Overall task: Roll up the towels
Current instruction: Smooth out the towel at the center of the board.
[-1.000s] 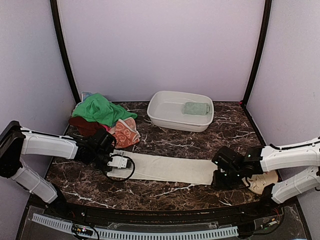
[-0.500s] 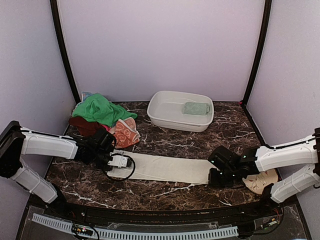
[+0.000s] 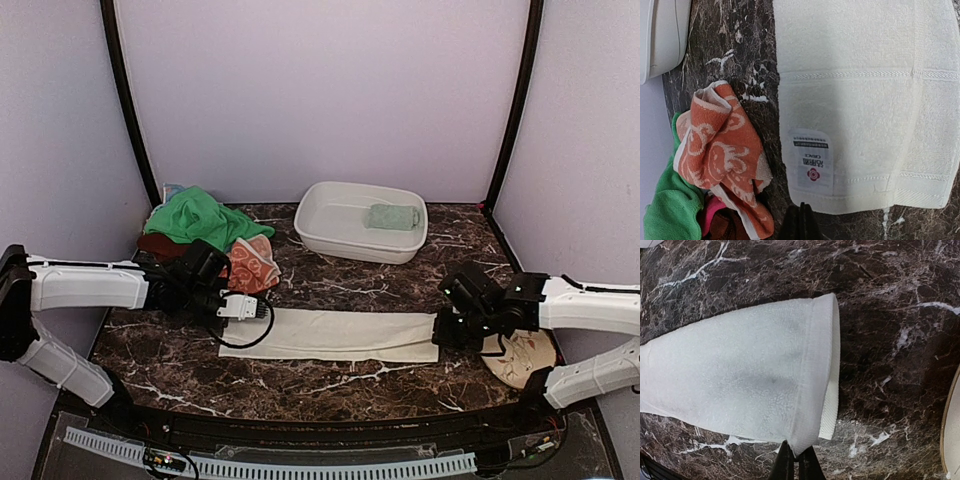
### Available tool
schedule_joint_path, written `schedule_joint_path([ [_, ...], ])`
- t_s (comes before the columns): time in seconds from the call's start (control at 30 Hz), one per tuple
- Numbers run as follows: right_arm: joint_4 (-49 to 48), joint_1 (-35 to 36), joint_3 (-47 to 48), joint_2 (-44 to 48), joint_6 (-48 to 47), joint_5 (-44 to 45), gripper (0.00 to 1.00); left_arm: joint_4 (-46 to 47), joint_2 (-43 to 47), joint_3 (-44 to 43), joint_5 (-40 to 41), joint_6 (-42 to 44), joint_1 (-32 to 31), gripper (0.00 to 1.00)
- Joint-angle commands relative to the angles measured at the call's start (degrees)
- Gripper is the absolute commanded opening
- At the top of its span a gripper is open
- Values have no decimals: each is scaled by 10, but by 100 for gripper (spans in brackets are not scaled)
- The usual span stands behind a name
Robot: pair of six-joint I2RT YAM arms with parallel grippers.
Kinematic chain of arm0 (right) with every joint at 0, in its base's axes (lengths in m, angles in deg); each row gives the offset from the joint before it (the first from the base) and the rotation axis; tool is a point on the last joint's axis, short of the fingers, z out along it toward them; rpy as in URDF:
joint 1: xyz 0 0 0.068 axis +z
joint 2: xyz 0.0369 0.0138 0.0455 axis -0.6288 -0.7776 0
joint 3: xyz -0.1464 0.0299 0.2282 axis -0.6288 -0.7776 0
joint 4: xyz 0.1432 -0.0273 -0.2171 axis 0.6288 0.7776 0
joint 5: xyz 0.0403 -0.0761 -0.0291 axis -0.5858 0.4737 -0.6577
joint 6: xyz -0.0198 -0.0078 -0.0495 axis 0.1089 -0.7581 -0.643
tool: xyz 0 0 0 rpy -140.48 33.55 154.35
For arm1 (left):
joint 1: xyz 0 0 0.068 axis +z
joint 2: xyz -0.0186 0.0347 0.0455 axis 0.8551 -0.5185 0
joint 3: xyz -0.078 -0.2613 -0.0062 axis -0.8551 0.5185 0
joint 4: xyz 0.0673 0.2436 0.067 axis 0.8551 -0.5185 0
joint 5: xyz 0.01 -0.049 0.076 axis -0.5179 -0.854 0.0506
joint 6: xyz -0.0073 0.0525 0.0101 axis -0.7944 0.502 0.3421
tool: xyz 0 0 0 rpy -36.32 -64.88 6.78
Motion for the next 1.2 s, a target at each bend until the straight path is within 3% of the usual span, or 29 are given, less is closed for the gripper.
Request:
schedule_joint_path([
  [0.0,31,-16,20,6,-26,14,0,-65,17,-16,-27,-15,-1,0],
  [0.17,31,-18,35,-7,-34,11,0,-143,21,2,-77,-10,-3,27],
  [0.3,33,-23,51,-16,-42,8,0,-106,26,36,-77,1,-6,33],
  [0.73,47,-34,73,-20,-56,2,0,-34,-42,34,-54,-14,-7,30],
  [1.03,43,-37,67,-19,-65,-8,0,-57,-62,12,-57,-26,-7,12],
  [1.17,41,-39,66,-17,-69,-11,0,-79,-53,2,-55,-25,-7,10],
])
